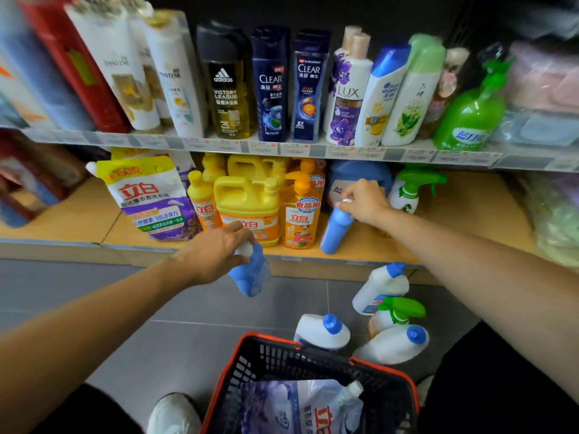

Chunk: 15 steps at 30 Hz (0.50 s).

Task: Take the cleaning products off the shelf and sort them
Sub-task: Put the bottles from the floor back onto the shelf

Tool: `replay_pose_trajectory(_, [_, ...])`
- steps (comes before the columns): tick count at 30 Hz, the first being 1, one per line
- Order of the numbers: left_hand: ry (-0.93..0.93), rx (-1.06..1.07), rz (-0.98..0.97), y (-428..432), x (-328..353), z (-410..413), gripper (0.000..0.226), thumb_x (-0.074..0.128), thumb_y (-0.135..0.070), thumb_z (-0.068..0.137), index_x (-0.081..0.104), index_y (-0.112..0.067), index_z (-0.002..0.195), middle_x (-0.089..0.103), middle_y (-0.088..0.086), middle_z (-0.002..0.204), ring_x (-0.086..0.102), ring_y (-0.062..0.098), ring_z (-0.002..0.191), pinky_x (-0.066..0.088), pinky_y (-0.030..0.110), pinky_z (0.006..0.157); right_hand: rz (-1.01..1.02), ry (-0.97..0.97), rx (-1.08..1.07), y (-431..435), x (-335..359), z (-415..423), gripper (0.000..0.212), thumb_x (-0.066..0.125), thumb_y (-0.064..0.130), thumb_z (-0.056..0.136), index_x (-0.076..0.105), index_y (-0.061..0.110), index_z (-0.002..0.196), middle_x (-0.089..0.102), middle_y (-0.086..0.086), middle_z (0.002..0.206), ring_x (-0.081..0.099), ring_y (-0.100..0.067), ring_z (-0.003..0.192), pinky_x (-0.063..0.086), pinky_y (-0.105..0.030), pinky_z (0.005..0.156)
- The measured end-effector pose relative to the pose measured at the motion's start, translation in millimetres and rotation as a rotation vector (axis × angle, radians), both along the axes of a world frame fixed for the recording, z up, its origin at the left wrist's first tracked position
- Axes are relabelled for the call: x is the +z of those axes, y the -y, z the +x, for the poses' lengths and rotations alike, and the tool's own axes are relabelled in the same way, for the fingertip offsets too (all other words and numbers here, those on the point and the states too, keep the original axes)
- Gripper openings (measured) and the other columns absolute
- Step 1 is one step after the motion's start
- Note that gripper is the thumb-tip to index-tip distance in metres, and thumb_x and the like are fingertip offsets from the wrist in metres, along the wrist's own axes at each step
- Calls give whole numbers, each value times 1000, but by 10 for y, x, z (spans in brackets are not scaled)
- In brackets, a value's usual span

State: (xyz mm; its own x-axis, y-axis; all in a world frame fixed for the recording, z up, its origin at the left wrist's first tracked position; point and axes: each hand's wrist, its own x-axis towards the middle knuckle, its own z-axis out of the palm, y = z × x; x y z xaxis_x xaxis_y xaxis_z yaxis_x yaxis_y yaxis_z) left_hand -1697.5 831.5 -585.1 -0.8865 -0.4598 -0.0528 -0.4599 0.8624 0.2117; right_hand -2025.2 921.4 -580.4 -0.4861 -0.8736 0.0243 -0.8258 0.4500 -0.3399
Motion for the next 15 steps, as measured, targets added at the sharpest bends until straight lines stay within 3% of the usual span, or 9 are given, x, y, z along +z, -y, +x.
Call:
replay_pose_trajectory(3, [-121, 57, -15, 46, 89, 41, 37, 70, -31, 93, 62, -16, 126, 60, 4, 114, 62, 26, 96, 54, 39, 77, 10, 94, 56, 46, -68, -45, 30, 75, 29, 88, 75, 10, 111, 70, -15, 110, 61, -32, 109, 40, -30, 78])
replay_pose_trajectory(6, [-196, 150, 26, 65, 64, 21, 37, 71, -32, 92, 63, -14, 123, 61, 3, 111, 60, 22, 93, 51, 33, 75, 161, 116, 244, 44, -34, -113, 57, 77, 10, 84, 58, 10, 138, 58, -17, 130, 53, -31, 121, 40, -33, 96])
replay_pose_trajectory(8, [-184, 152, 21, 72, 54, -38, 37, 71, -33, 92, 63, -14, 123, 62, 4, 112, 60, 22, 95, 53, 35, 77, 122, 125, 253, 55, -29, -149, 53, 72, 5, 88, 58, 10, 139, 59, -13, 137, 54, -29, 126, 41, -37, 106])
replay_pose_trajectory(10, [-169, 147, 22, 67, 50, -82, 38, 70, -34, 93, 63, -14, 124, 62, 4, 113, 61, 23, 96, 55, 38, 80, 71, 114, 250, 80, -45, -152, 38, 68, 10, 93, 65, 11, 131, 65, -11, 129, 60, -29, 119, 45, -39, 101])
replay_pose_trajectory(12, [-152, 154, 27, 70, 39, -102, 38, 70, -35, 92, 63, -15, 123, 62, 3, 113, 60, 23, 96, 55, 41, 81, 76, 56, 242, 117, -59, -131, 26, 65, 17, 96, 69, 12, 121, 69, -10, 115, 62, -31, 108, 44, -34, 86])
replay_pose_trajectory(15, [-146, 166, 45, 82, 37, -122, 37, 70, -35, 92, 63, -16, 122, 63, 3, 113, 60, 22, 96, 55, 40, 83, 80, 3, 188, 176, -114, -101, 23, 61, 20, 98, 67, 12, 119, 68, -13, 114, 60, -33, 107, 39, -32, 79])
